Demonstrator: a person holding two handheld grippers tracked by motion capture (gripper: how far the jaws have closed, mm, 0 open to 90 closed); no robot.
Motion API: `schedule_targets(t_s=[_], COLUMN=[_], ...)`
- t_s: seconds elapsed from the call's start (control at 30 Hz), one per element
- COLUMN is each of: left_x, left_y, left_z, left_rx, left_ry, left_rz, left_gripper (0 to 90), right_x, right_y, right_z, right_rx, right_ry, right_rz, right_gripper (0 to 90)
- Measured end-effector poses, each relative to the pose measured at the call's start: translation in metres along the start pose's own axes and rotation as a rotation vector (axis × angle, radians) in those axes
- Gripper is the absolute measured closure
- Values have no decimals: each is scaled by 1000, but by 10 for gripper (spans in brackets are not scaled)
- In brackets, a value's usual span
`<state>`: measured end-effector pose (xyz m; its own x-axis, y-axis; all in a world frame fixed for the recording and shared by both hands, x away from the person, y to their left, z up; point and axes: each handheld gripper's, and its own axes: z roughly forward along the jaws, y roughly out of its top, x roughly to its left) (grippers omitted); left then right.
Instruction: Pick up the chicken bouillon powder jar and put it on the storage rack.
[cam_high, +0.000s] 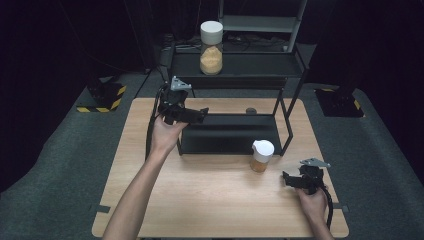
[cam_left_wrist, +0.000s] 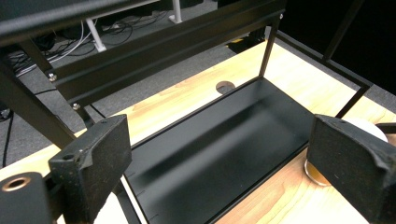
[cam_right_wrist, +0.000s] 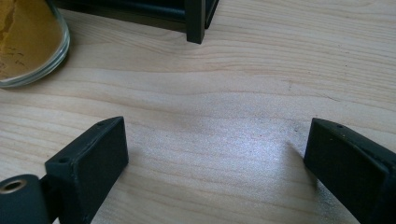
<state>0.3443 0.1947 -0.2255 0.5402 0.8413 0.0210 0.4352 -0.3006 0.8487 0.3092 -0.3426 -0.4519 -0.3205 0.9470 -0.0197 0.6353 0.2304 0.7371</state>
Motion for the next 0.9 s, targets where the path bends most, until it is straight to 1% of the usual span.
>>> schedule_targets(t_s=[0.23, 0.6, 0.73, 0.9], left_x=[-3, -5, -4, 0], left_y=[-13, -25, -31, -41], left_z=[3, 6, 9, 13], left_rx=[5, 6, 14, 20], left_ry=[-1, -16, -21, -32], left_rz=[5, 6, -2, -25], left_gripper=[66, 66, 66, 66], right_x=[0, 0, 0, 0], right_y=[0, 0, 0, 0], right_z=[0, 0, 0, 0], right_rx=[0, 0, 0, 0], right_ry=[-1, -1, -2, -2], right_rz=[1, 1, 2, 2], right_gripper=[57, 57, 57, 57])
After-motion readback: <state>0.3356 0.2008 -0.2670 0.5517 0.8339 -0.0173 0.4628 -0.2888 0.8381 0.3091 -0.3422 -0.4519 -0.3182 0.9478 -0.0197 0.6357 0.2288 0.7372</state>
